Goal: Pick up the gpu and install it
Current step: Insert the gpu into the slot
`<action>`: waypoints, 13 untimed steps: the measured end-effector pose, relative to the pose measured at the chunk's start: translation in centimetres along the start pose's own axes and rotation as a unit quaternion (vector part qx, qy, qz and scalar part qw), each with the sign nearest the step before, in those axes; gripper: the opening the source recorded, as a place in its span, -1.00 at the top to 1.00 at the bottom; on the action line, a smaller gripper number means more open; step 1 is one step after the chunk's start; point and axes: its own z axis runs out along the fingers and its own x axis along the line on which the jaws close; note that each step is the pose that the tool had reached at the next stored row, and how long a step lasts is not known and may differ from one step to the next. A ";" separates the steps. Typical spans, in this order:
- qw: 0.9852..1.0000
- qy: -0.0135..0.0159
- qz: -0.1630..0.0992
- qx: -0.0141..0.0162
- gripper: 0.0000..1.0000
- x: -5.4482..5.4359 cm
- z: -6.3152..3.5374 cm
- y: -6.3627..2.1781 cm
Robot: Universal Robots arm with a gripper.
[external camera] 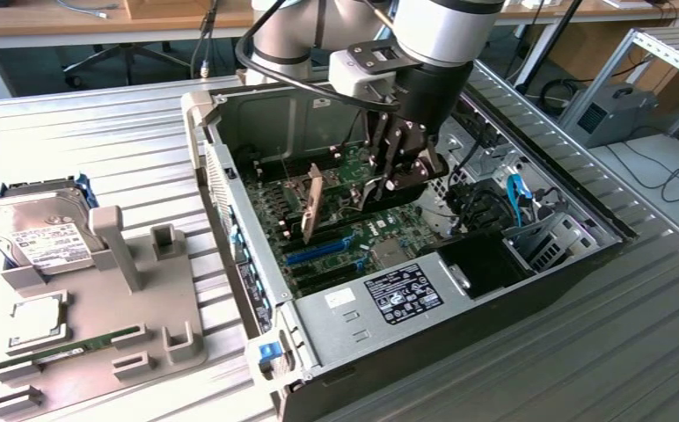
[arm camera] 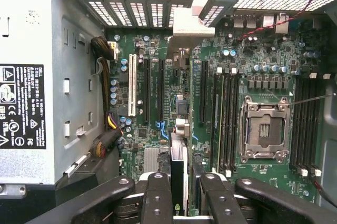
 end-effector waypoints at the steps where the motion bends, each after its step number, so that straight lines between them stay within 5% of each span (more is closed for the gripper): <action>1: 1.000 0.000 0.000 0.000 0.48 0.0 0.03 0.03; 13: 1.000 0.000 0.000 0.000 0.48 0.0 0.45 0.26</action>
